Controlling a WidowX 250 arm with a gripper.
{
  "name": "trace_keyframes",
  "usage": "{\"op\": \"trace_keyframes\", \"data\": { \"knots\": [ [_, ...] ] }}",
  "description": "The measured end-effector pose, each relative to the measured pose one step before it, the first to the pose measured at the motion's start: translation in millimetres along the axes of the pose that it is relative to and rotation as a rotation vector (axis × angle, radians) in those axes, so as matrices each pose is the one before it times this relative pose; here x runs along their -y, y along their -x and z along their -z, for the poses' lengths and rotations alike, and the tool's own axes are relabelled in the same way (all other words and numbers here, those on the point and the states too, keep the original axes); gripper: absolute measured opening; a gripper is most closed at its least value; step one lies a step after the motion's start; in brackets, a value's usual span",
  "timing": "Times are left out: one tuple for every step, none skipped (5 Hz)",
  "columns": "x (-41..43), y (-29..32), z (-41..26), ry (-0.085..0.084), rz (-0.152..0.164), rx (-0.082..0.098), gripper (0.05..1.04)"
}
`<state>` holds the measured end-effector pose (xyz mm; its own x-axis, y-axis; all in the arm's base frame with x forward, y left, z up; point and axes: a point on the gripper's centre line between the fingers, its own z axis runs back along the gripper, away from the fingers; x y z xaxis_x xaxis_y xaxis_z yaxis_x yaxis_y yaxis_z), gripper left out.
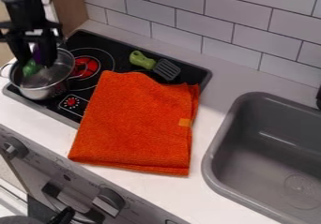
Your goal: Moving an object from a pan
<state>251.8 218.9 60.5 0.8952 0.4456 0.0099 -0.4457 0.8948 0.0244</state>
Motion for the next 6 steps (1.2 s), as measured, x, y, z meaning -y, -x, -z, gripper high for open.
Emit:
{"op": "trace_keyframes", "data": {
  "knots": [
    [2.48, -2.57, -13.32, 0.0308, -0.0300, -0.0260, 0.573],
    [9.41, -4.37, -0.69, 0.0604, -0.0632, 0.0247, 0.573],
    [20.15, -8.60, 2.41, 0.0390, -0.1010, 0.0458, 0.573],
    [24.30, -1.72, 3.27, 0.0256, -0.0906, 0.0200, 0.573],
    [15.98, 0.46, -2.20, -0.0073, -0.0587, 0.0007, 0.573],
    [18.09, 0.30, 5.84, -0.0098, -0.1240, 0.0168, 0.573]
  ]
}}
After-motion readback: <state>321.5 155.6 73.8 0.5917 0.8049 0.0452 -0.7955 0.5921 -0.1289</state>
